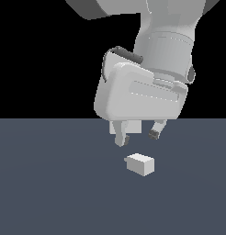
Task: Plug the charger into the wall socket.
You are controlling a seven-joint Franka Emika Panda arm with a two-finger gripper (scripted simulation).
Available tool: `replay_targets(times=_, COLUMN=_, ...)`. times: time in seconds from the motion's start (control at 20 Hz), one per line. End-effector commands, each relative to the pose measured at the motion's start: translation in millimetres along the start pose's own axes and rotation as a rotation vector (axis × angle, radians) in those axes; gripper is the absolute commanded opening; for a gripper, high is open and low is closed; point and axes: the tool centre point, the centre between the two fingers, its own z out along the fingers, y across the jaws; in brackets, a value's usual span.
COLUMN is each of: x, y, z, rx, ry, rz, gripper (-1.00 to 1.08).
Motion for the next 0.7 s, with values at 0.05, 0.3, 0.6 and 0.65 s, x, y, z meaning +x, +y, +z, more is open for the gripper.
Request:
replay_targets(times=0.05, x=-1.0, y=-0.2, z=1.2, rx=0.002, ry=0.003, rz=-0.010, gripper=1.00)
replay_targets(times=0.3, x=-0.7, y=-0.1, z=1.0, rx=0.002, ry=0.001, rz=-0.006, gripper=1.00)
replay_targets(times=0.6, x=-2.2, y=-0.1, z=5.1, rx=0.002, ry=0.001, rz=-0.006, gripper=1.00)
replay_targets(times=0.65, x=-2.9, y=-0.1, z=7.3, rx=0.002, ry=0.001, rz=-0.006, gripper=1.00)
